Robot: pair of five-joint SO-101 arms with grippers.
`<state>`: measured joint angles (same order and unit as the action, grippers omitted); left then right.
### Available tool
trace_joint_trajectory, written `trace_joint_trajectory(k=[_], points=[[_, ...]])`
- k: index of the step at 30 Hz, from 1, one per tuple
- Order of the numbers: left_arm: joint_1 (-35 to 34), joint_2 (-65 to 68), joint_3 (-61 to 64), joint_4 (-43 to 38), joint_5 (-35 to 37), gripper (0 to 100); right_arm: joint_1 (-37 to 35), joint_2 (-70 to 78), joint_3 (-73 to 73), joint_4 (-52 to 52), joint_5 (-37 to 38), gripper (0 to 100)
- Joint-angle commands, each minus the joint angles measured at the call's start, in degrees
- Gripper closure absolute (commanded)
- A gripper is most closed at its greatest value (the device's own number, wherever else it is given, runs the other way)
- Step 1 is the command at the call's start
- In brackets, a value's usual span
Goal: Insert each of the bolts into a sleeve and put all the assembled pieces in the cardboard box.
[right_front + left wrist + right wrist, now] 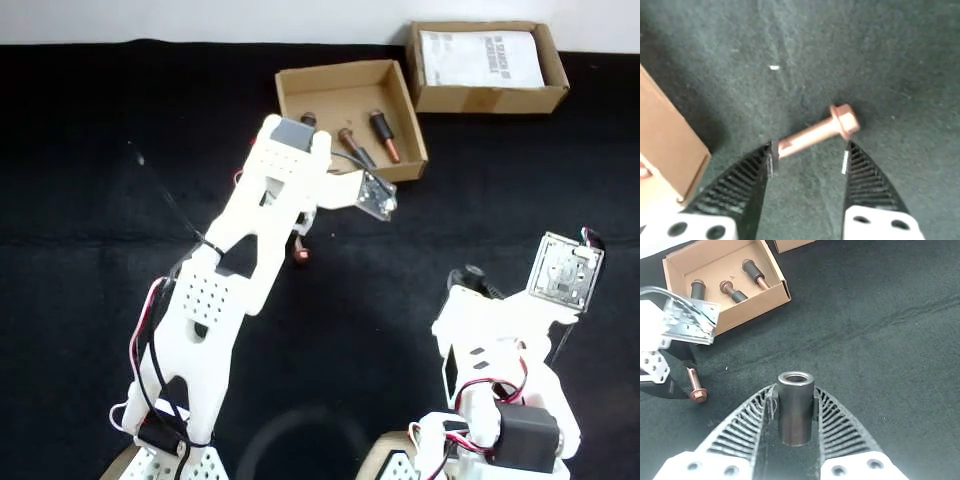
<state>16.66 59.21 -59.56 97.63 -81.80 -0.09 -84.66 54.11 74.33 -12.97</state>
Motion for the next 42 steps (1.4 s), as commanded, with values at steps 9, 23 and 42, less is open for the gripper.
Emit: trace_joint_trajectory(k=[9,23,42], points=[[0.6,13.3,-16.1,-0.4,-23.0,92,0.6,-0.6,2.9,0.2,0.5,99.2],[-0.1,9.5,-33.8,3.3,-0.4,99,0.3,-0.2,2.3,-0.4,0.2,99.2],[9.4,-58.3,48.0,3.4,12.3,99,0.5,-0.7,2.4,-2.3,0.1,99.2]])
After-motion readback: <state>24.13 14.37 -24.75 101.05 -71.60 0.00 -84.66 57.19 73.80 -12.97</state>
